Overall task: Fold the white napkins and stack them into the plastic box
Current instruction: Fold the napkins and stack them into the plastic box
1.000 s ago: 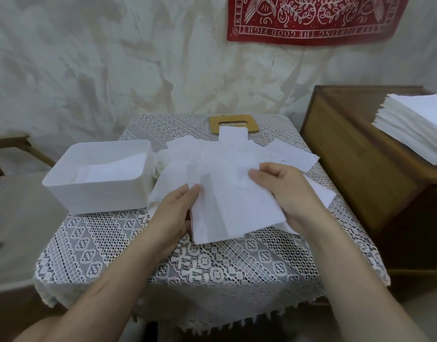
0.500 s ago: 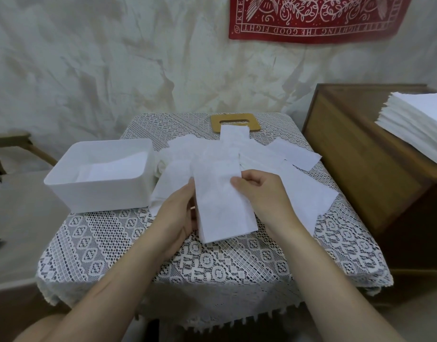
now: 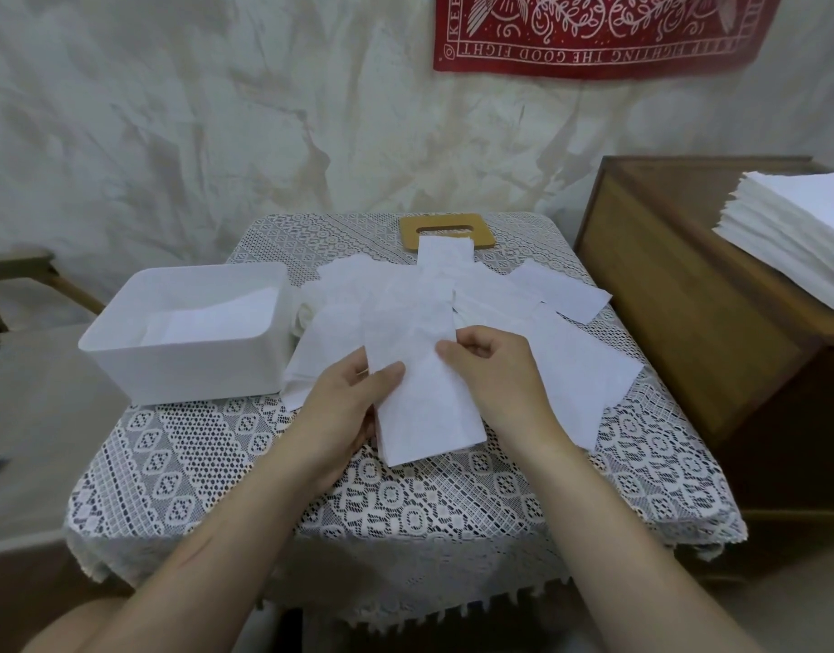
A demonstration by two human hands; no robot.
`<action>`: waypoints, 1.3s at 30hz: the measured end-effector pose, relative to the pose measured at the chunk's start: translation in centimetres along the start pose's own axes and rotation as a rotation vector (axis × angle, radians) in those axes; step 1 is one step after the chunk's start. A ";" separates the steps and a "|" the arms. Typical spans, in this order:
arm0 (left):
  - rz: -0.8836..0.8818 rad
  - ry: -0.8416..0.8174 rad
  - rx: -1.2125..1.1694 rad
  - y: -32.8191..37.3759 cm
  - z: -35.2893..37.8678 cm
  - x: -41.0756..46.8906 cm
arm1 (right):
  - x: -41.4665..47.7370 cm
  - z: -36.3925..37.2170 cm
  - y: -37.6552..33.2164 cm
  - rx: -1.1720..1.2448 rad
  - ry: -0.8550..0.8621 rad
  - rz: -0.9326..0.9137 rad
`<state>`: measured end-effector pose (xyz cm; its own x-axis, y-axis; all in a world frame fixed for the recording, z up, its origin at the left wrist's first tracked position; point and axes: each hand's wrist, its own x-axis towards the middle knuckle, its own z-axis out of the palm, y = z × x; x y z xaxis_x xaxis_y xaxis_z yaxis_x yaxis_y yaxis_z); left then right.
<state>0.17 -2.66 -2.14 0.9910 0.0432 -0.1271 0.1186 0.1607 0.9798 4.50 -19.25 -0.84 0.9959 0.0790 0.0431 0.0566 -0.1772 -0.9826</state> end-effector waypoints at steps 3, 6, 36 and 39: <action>0.013 0.032 0.006 0.0 0.0 0.1 | 0.2 -0.5 -0.1 -0.017 0.034 0.002; 0.015 0.043 0.003 0.2 0.0 0.1 | 0.3 -1.4 -0.5 -0.009 -0.027 0.088; -0.021 0.025 0.127 -0.2 2.1 1.4 | -0.3 -13.0 2.6 -0.854 0.261 0.323; -0.014 0.040 0.140 -0.2 2.0 1.5 | 0.1 -13.0 2.5 -0.813 0.245 0.332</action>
<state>1.71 -4.59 -2.25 0.9862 0.0813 -0.1446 0.1432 0.0225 0.9894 5.63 -32.46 -0.98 0.9515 -0.2940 -0.0906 -0.2965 -0.7978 -0.5249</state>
